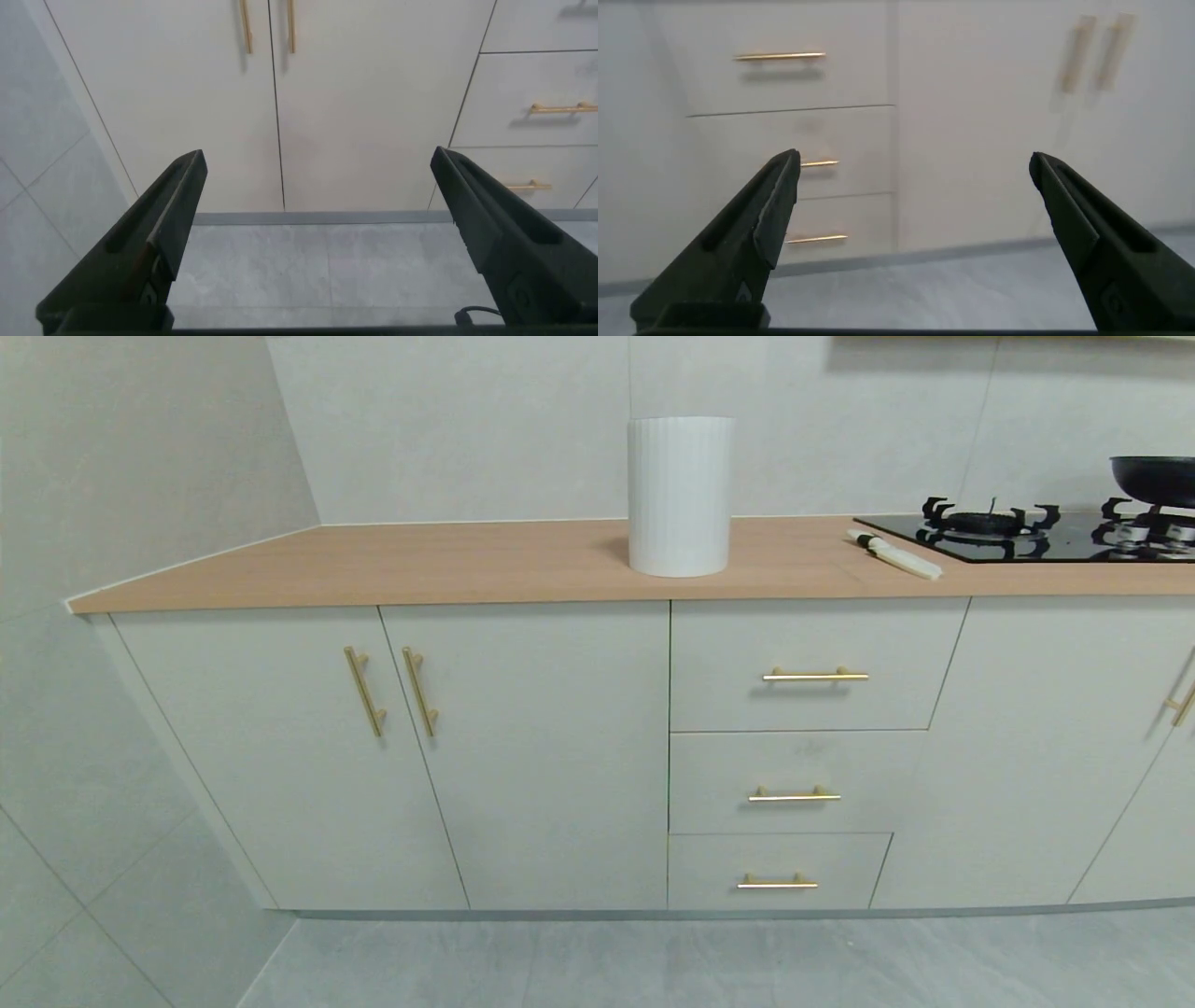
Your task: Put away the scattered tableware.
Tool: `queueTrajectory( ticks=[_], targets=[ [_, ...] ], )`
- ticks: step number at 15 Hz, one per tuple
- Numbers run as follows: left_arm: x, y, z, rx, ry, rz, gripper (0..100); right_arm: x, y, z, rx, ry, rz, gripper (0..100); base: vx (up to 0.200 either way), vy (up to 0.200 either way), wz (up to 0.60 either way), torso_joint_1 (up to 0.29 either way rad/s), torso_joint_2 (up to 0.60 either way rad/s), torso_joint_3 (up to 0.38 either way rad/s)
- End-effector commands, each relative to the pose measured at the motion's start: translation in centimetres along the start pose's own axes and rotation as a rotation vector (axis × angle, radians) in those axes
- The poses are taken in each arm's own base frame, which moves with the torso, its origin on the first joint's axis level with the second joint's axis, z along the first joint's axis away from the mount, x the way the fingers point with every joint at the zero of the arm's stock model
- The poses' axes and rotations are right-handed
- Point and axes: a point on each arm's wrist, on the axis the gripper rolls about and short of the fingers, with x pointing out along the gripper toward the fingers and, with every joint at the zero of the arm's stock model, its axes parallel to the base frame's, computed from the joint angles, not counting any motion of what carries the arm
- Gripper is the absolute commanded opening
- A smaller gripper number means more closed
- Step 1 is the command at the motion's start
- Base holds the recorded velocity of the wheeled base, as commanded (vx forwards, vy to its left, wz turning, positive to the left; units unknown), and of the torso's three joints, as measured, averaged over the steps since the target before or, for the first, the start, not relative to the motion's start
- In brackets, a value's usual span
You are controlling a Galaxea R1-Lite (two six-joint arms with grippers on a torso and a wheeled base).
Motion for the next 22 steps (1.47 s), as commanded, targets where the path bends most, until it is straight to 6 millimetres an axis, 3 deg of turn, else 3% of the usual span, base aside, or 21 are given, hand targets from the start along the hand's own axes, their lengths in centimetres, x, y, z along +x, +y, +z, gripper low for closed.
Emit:
queueTrajectory(
  ticks=[1,3,19,22],
  targets=[
    [0.0,0.0,0.0,0.0,0.0,0.001,100,0.14,0.16,-1.06,-0.004,0.045,0.054,100,0.0,0.0,0.0,0.0,0.0,0.0],
    [0.0,0.0,0.0,0.0,0.0,0.001,100,0.05,0.37,-1.69,-0.003,0.11,0.143,100,0.0,0.0,0.0,0.0,0.0,0.0],
    [0.0,0.0,0.0,0.019,0.0,0.001,100,0.08,0.37,-1.55,0.023,0.093,0.152,100,0.0,0.0,0.0,0.0,0.0,0.0],
    [0.0,0.0,0.0,0.016,0.0,0.001,100,0.08,0.37,-1.54,0.024,0.092,0.152,100,0.2,0.0,0.0,0.004,0.0,0.005]
  ],
)
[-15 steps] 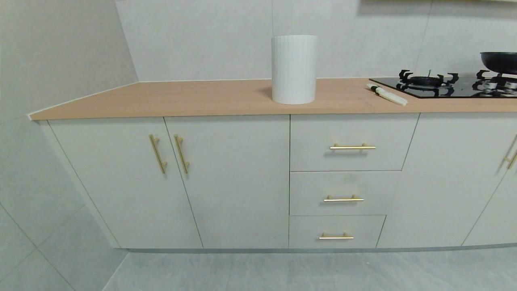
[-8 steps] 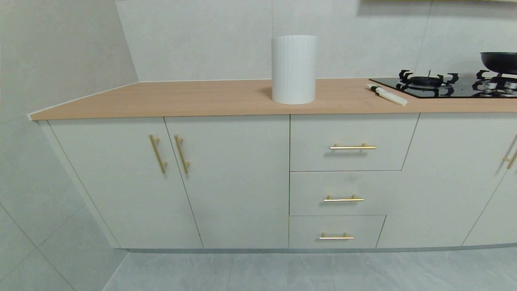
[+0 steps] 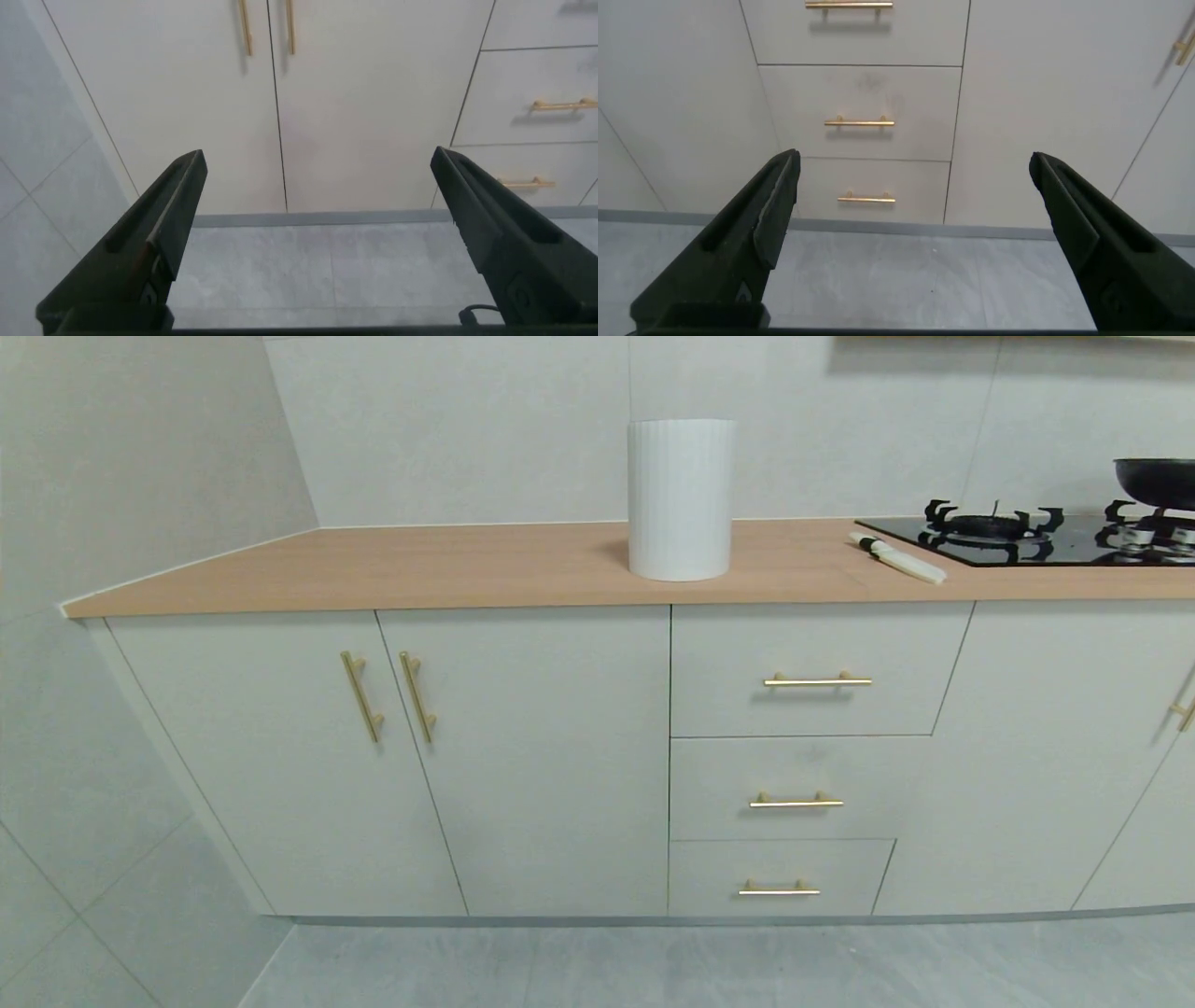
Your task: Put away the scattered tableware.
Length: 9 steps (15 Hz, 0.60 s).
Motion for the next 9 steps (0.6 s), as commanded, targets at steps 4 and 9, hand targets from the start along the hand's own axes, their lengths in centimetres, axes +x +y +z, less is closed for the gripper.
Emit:
queueTrajectory(
  ticks=[4,9],
  targets=[
    [0.0,0.0,0.0,-0.003,0.0,0.0,100,0.02,0.0,0.0,0.0,0.002,0.001,100,0.2,0.0,0.0,0.007,0.0,-0.001],
    [0.0,0.0,0.0,-0.005,0.0,0.0,100,0.02,0.0,0.01,0.0,0.001,0.001,100,0.2,0.0,0.0,0.002,0.0,-0.003]
  ],
)
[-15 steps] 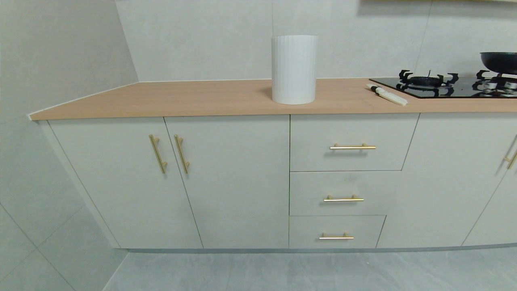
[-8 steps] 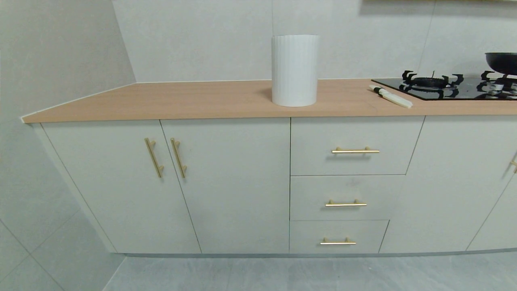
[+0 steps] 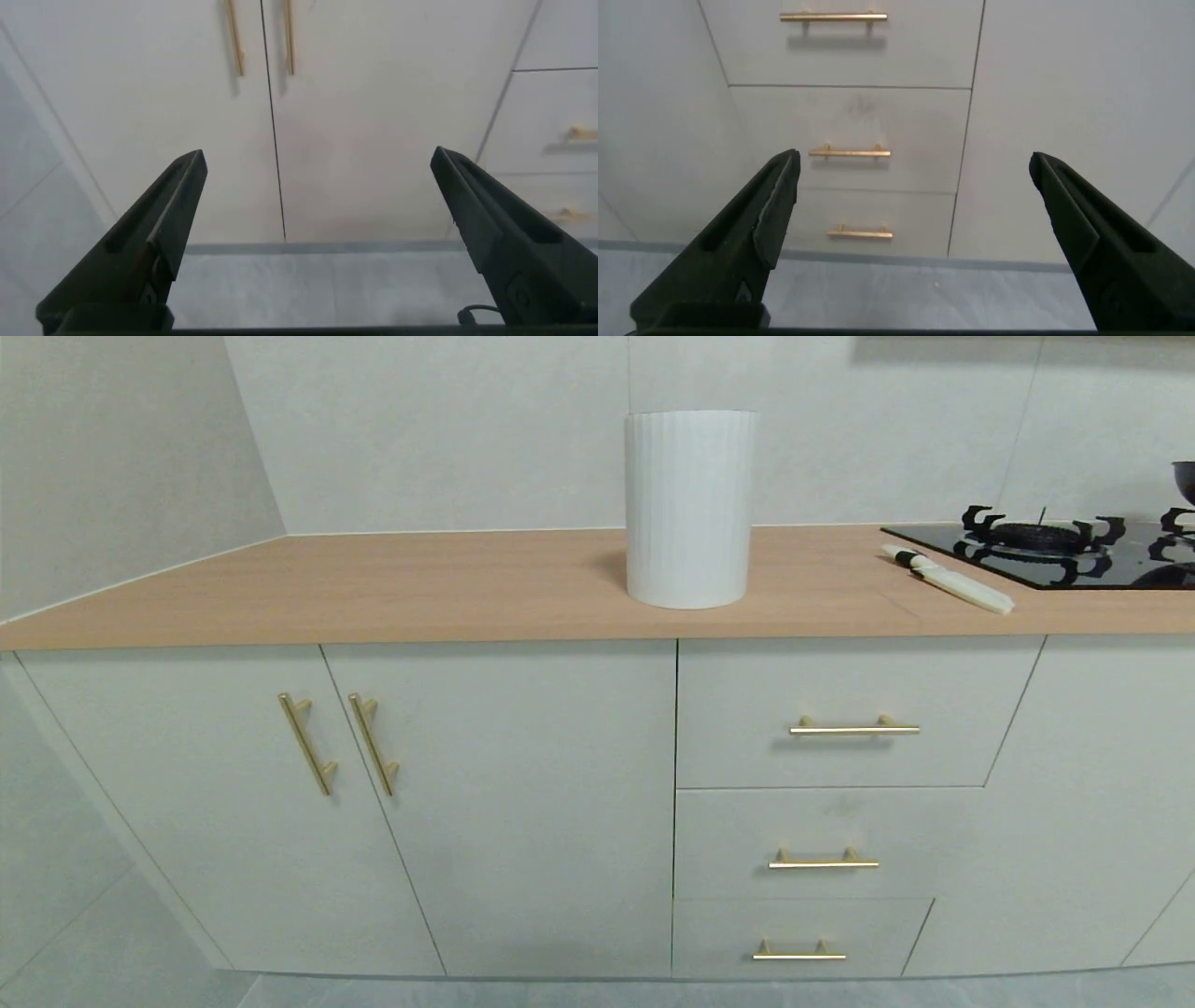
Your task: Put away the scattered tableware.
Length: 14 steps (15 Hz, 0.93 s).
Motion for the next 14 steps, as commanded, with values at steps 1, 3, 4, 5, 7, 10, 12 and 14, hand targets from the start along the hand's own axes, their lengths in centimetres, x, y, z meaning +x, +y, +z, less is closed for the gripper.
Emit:
queueTrajectory(
  ticks=[1,3,4,5,7,10,12,14],
  targets=[
    [0.0,0.0,0.0,0.0,0.0,0.0,100,0.01,0.0,0.0,-0.001,0.002,0.001,100,0.2,0.0,0.0,0.007,0.0,0.007],
    [0.0,0.0,0.0,0.0,0.0,0.0,100,0.01,0.0,0.0,-0.001,0.002,0.001,100,0.2,0.0,0.0,0.0,0.0,0.0],
    [0.0,0.0,0.0,0.0,0.0,0.0,100,0.01,0.0,0.0,-0.001,0.002,0.001,100,0.2,0.0,0.0,-0.002,0.0,-0.007],
    [0.0,0.0,0.0,0.0,0.0,0.0,100,0.01,0.0,0.0,-0.001,0.002,0.001,100,0.2,0.0,0.0,-0.002,0.0,0.007],
    [0.0,0.0,0.0,0.0,0.0,0.0,100,0.01,0.0,0.01,-0.001,0.001,0.0,100,0.2,0.0,0.0,0.007,0.0,-0.005],
    [0.0,0.0,0.0,0.0,0.0,0.0,100,0.01,0.0,0.01,-0.001,0.001,0.0,100,0.2,0.0,0.0,0.005,0.0,0.009],
    [0.0,0.0,0.0,0.0,0.0,0.0,100,0.01,0.0,0.01,0.001,0.001,0.0,100,0.2,0.0,0.0,0.007,0.0,-0.005],
    [0.0,0.0,0.0,0.0,0.0,0.0,100,0.01,0.0,0.0,0.001,0.002,0.0,100,0.0,0.0,0.0,0.0,0.0,0.0]
  ],
)
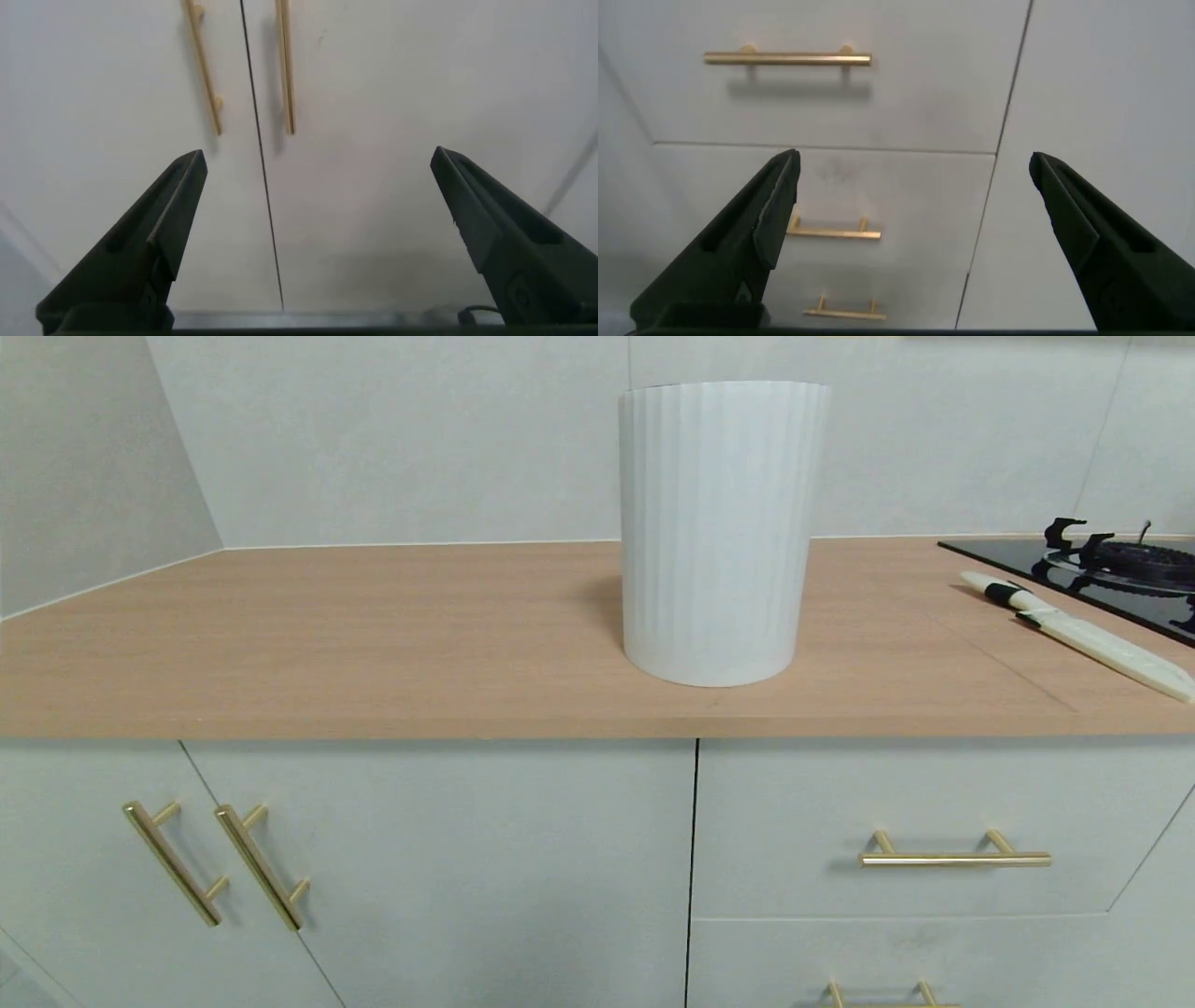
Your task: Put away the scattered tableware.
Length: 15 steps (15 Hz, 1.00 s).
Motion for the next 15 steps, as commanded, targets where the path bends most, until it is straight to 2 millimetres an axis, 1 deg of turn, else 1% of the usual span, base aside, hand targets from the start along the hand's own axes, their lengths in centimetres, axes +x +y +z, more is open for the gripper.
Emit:
queueTrajectory(
  ticks=[1,7,10,15],
  targets=[
    [0.0,0.0,0.0,0.0,0.0,0.001,100,0.01,0.0,0.01,0.0,0.0,0.001,100,0.0,0.0,0.0,0.0,0.0,0.0],
    [0.0,0.0,0.0,0.003,0.0,0.001,100,0.01,0.0,-0.01,0.0,0.002,0.001,100,0.0,0.0,0.0,0.0,0.0,0.0],
    [0.0,0.0,0.0,0.0,0.0,0.001,100,0.01,0.0,0.01,0.0,0.0,0.001,100,0.0,-0.2,0.0,0.004,0.0,0.004],
    [0.0,0.0,0.0,0.0,0.0,0.001,100,0.01,0.0,0.01,0.0,0.0,0.001,100,0.0,0.0,0.0,0.0,0.0,0.0]
  ],
)
